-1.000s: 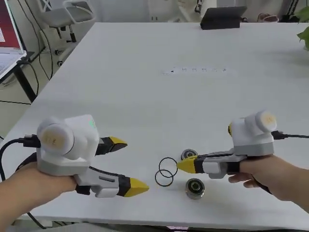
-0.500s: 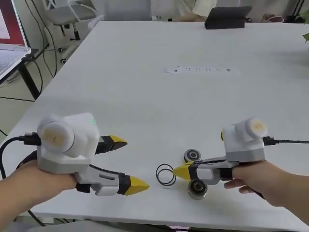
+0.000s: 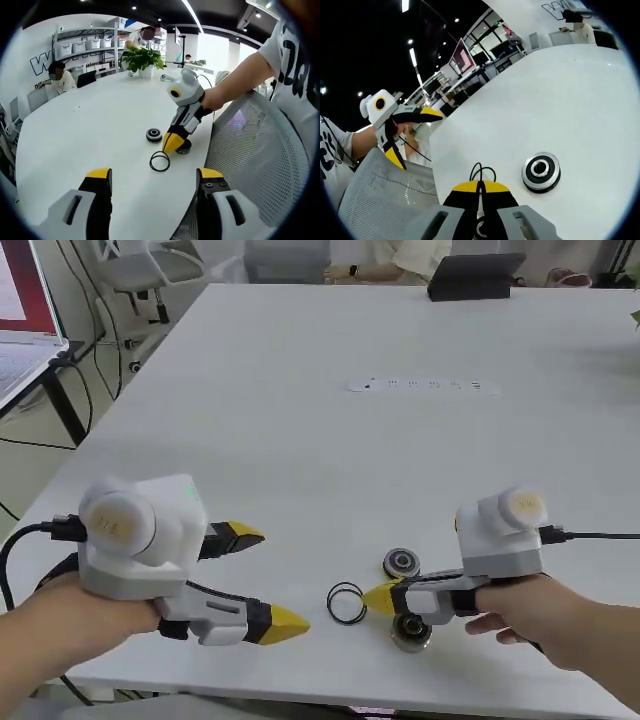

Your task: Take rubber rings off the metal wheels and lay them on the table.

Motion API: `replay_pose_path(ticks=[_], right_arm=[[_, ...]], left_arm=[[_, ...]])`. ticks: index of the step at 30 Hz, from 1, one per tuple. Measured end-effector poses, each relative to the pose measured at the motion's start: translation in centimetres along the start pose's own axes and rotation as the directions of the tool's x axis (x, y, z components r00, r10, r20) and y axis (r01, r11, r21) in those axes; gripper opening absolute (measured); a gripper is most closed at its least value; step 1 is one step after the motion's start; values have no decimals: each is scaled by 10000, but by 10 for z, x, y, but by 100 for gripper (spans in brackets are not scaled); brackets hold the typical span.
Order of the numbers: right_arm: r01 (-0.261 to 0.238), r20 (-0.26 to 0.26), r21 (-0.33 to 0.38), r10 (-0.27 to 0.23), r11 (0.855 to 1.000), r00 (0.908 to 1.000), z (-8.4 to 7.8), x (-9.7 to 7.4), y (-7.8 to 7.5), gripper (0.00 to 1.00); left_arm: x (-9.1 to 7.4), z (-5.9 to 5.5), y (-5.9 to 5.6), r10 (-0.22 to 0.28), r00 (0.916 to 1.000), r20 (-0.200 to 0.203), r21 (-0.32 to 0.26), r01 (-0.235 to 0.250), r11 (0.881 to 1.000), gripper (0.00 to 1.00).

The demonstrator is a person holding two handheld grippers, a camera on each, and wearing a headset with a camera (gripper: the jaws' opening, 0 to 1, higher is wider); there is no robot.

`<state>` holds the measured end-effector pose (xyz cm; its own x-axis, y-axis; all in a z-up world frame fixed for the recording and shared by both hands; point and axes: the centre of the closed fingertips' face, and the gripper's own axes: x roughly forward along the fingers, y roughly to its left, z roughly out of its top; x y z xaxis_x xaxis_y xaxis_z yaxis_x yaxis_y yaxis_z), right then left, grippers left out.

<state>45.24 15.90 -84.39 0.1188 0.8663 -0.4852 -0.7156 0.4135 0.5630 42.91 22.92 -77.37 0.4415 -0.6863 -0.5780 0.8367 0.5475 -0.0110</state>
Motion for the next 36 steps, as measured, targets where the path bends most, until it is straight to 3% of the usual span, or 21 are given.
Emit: replay_pose_path(ticks=[14,25,36], right_arm=[[376,-179,-15,-376,9993,9991,-3,0,-7,0],[518,-421,-503,-540,9974,9977,-8,-1,-7,9],[180,-4,-542,-181,9984,9998,4,-14,4,15]], left_arm=[[1,-2,0,-42,9999,-114,-56,41,10000,65],[3,-4,0,-120,9997,-227,-58,118,9999,65],[10,3,-1,-233,9994,-238,106,235,9997,64]])
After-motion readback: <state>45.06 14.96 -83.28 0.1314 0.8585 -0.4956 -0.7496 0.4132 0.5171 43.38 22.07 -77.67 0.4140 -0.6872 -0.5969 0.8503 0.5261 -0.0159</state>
